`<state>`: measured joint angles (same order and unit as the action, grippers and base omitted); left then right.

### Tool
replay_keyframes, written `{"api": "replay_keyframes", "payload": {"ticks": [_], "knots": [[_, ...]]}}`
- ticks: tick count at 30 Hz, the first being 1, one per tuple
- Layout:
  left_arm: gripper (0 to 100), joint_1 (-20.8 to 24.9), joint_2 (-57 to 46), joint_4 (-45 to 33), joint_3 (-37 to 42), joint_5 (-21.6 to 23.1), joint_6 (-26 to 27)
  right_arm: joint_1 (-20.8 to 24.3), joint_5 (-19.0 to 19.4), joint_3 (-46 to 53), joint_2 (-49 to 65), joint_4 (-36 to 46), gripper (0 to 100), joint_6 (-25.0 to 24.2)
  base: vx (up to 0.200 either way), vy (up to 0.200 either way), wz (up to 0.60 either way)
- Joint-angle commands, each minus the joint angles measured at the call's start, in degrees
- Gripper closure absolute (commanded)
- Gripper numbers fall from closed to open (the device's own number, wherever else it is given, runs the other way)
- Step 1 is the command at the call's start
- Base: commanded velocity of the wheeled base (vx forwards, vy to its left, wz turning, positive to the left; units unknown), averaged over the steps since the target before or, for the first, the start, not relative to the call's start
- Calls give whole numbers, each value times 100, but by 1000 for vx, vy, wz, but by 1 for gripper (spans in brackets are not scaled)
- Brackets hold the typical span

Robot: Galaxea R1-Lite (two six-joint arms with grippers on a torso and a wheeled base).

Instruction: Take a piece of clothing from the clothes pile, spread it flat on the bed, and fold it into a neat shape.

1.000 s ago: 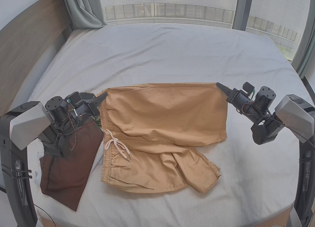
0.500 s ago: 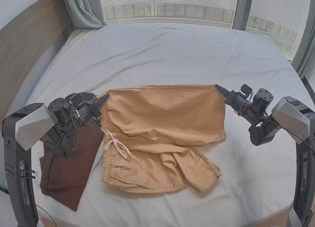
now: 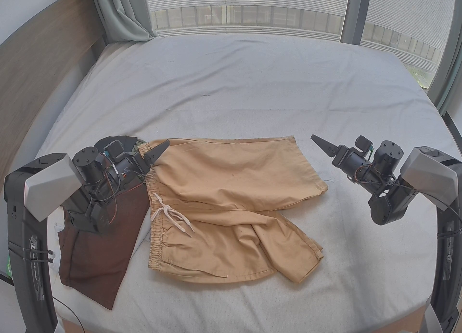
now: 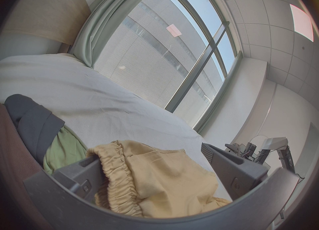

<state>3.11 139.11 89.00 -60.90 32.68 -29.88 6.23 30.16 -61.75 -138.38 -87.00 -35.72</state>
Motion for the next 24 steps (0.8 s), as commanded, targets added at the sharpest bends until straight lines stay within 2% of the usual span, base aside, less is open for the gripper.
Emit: {"api": "replay_keyframes", "payload": {"ticks": [1,5,9,11,12,13,16,24], "knots": [[0,-12,-270,3,404,10,0,10,7,673,434,-141,0,12,0,0,0],[0,-47,-490,3,791,19,61,10,16,1147,707,-141,0,109,0,0,0],[0,-65,-1079,3,1661,45,44,45,25,1824,1067,-141,0,329,0,0,0],[0,-100,-1597,-6,2381,151,-44,45,69,2167,1287,-141,0,478,0,0,0],[0,-100,-1597,-6,2381,151,-44,45,69,2167,1287,-141,0,478,0,0,0],[0,-109,-1984,-6,2900,423,-132,63,104,2483,1515,-133,0,548,0,0,0],[0,-161,-2476,-15,3462,836,-141,107,166,2870,1797,-133,0,557,0,0,0],[0,-346,-2942,-15,3796,1117,-159,361,174,3520,1972,-141,0,654,0,0,0]]}}
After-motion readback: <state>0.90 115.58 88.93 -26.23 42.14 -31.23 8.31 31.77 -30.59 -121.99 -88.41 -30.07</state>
